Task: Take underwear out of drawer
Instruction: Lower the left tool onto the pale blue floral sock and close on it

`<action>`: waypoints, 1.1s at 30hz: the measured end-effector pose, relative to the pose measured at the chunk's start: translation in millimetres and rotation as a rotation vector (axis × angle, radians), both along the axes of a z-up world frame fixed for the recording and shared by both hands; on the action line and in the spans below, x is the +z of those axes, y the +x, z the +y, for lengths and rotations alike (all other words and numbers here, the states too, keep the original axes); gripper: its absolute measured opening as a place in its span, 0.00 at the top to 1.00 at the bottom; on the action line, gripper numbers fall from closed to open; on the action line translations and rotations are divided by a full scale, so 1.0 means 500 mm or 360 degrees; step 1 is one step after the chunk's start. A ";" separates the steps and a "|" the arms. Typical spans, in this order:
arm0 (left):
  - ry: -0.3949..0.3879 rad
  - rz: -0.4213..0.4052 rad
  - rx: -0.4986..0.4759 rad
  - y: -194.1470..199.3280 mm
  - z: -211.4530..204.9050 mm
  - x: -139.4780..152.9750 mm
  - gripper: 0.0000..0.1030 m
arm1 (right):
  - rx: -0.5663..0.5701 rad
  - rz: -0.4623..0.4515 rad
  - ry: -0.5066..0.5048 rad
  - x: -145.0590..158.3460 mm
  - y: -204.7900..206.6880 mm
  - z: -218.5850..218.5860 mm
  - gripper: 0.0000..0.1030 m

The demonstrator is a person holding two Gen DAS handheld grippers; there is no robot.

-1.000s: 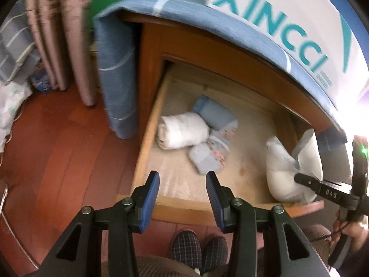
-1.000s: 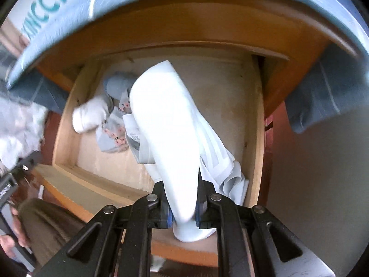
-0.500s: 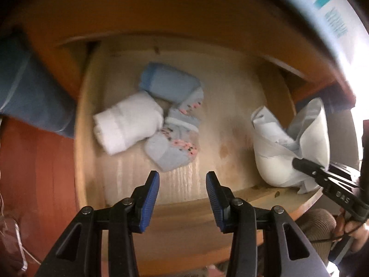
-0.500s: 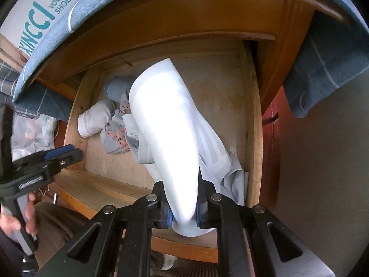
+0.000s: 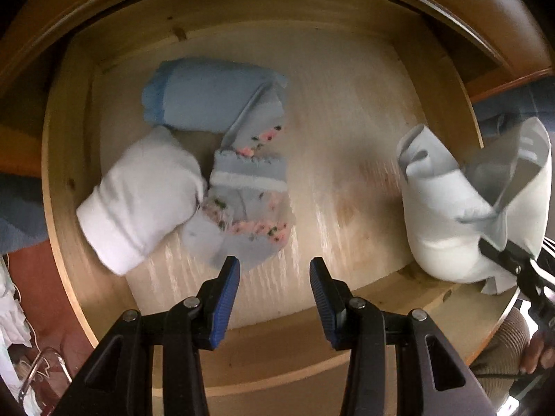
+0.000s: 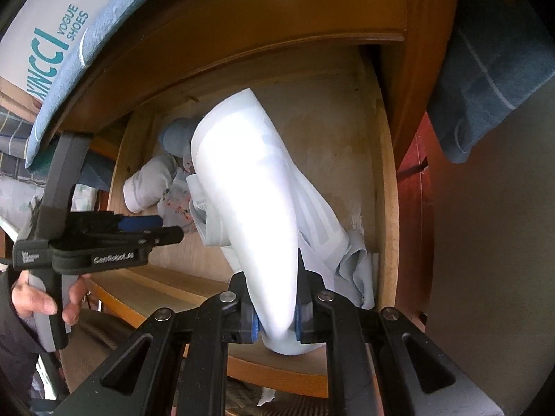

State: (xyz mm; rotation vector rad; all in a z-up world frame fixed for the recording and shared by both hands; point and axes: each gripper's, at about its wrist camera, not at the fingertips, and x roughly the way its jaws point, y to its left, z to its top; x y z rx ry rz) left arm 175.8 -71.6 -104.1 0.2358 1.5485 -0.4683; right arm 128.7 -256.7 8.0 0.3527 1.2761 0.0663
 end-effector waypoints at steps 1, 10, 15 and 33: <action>0.0008 -0.0002 -0.0010 0.003 -0.004 -0.002 0.58 | 0.0002 0.0002 0.0001 0.000 0.001 0.000 0.88; 0.0097 -0.0101 -0.0129 0.028 -0.035 0.002 0.40 | 0.0020 0.0024 0.0008 -0.004 0.006 0.001 0.87; 0.0128 -0.0136 -0.0147 0.051 -0.049 -0.004 0.39 | 0.0022 0.0032 0.0020 -0.009 0.009 0.002 0.87; 0.0278 0.0065 -0.0155 0.059 -0.098 -0.083 0.38 | 0.0031 0.0044 0.0019 -0.015 0.021 0.002 0.86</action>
